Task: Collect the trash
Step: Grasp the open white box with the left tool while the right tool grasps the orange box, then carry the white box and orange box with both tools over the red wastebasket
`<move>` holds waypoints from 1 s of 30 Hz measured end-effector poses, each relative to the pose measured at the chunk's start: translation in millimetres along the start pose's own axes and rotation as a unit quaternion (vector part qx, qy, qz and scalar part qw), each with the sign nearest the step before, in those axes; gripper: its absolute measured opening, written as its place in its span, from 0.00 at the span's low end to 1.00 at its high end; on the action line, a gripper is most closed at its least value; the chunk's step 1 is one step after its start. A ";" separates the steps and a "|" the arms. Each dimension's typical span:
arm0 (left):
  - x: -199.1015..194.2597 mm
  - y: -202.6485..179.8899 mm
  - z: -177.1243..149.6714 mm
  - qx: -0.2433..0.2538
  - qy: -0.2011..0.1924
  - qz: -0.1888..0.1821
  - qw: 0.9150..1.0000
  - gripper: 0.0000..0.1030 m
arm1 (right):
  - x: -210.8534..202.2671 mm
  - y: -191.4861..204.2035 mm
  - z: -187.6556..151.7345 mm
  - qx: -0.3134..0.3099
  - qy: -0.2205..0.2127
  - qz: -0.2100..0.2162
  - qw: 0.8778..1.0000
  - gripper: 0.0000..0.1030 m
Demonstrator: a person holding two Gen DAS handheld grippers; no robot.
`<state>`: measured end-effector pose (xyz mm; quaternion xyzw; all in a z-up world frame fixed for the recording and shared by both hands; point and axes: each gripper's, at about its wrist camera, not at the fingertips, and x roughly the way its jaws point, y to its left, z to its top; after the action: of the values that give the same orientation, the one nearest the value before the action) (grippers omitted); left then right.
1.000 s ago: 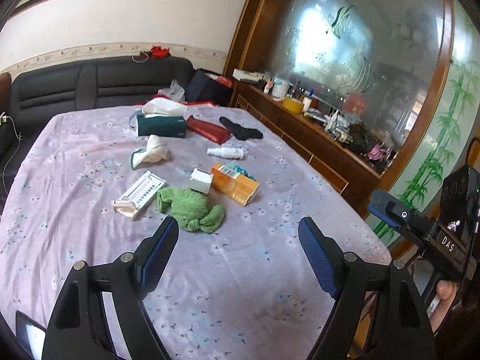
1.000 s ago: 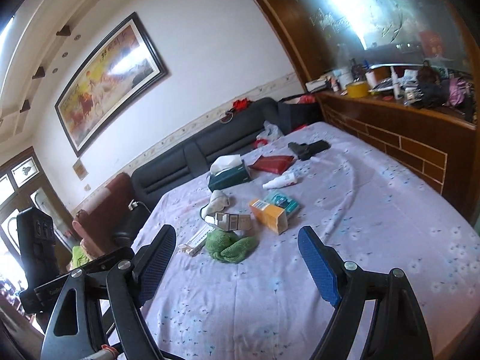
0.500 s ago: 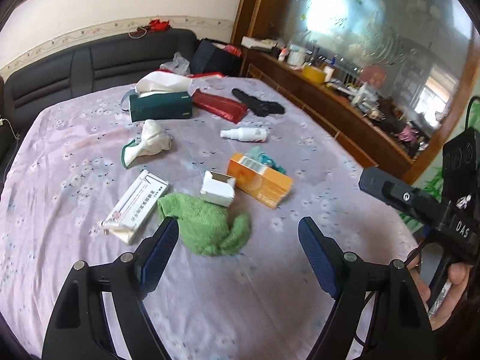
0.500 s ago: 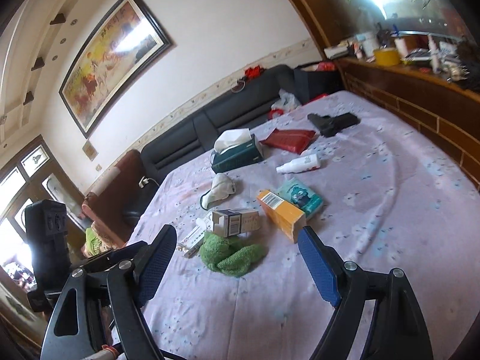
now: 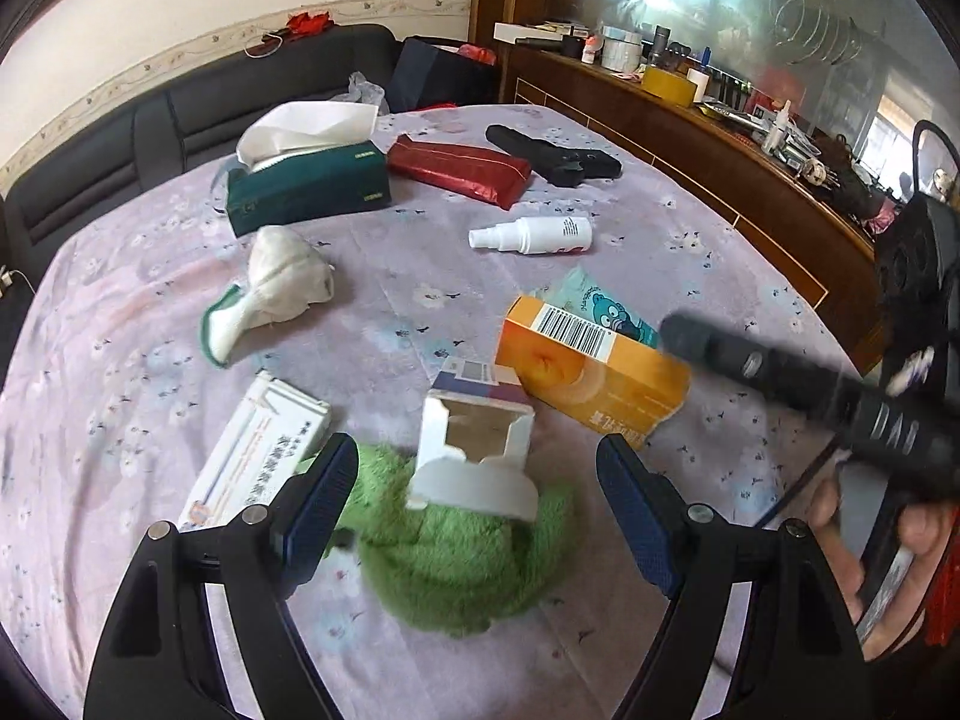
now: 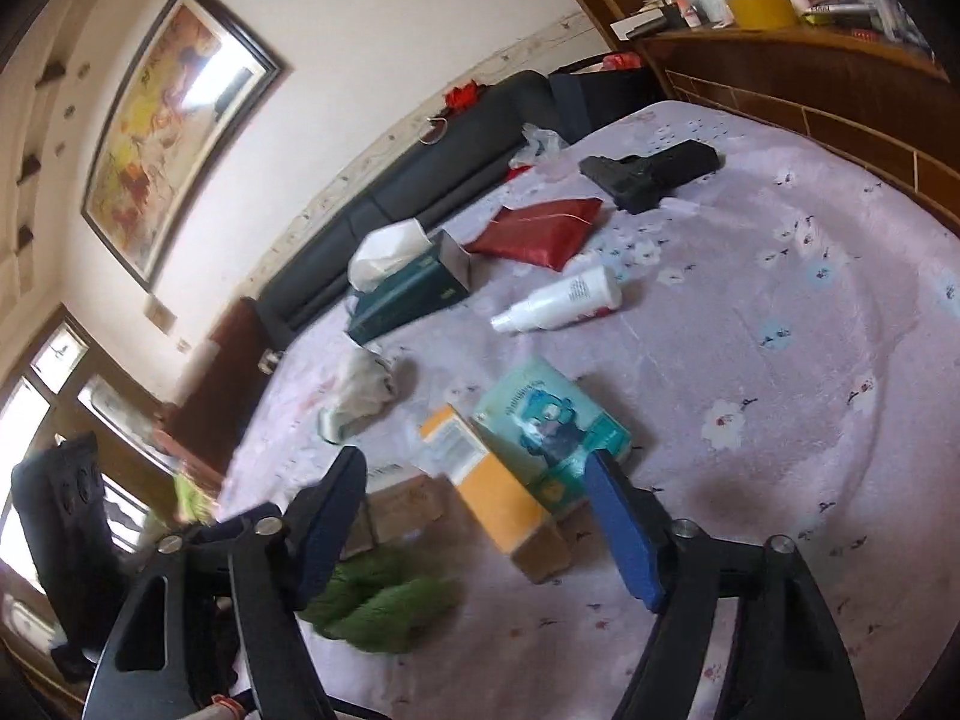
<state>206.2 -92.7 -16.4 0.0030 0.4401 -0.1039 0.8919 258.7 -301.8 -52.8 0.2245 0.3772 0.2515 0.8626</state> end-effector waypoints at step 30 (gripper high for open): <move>-137.8 -17.1 -75.2 -0.055 -0.084 -0.046 0.994 0.31 | -55.9 23.3 -39.2 -0.017 -0.033 0.020 0.999 0.22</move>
<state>62.5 -77.0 47.3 -0.0748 0.3681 -0.1206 0.9189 189.6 -309.8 -33.4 0.2257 0.3402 0.2673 0.8729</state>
